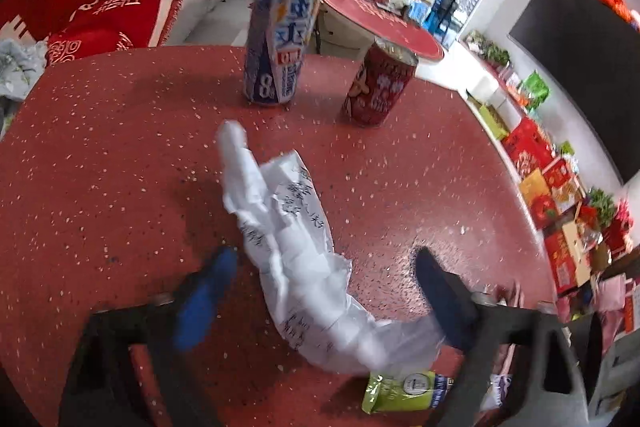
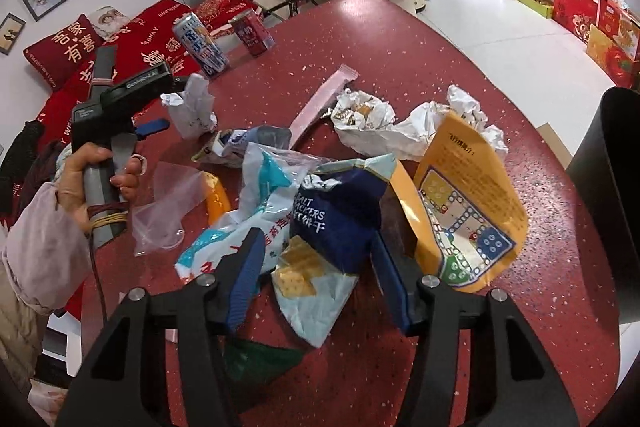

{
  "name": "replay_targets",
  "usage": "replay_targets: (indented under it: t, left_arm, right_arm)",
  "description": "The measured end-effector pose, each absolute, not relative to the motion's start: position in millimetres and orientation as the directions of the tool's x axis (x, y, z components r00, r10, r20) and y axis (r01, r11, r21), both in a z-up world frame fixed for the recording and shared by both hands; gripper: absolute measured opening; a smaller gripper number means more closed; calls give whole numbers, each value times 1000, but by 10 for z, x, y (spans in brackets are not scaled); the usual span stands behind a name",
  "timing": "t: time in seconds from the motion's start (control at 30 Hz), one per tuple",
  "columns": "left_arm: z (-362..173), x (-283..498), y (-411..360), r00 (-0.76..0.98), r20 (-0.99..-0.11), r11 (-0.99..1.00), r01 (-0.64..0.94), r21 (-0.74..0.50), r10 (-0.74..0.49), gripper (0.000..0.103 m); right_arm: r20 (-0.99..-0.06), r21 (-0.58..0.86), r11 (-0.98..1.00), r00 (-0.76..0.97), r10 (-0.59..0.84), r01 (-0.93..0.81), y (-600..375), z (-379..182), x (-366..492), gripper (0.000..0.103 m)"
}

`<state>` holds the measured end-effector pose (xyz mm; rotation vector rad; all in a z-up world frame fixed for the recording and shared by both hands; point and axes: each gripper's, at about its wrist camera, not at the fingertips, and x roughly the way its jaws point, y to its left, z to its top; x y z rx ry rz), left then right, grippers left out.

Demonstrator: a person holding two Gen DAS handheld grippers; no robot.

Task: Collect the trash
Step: 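Move both tools back to the table toward the crumpled paper and snack bags, then grasp the crumpled white paper with the left tool while the right tool grasps the navy snack bag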

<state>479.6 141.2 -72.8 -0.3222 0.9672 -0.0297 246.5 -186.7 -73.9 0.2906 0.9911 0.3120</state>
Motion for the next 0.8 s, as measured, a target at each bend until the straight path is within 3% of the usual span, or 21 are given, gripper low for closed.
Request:
replay_targets:
  t: [0.37,0.8]
  left_arm:
    - [-681,4715,1363,578,-802,977,-43,-210,-147,103]
    - [245,3909,1459,720,-658,965,61,-256,-220,103]
  right_arm:
    - [-780,350,927,505,369,-137,-1778,-775,2463,27]
    - [-682,391,897,589,433,-206,-1835,-259,2166,26]
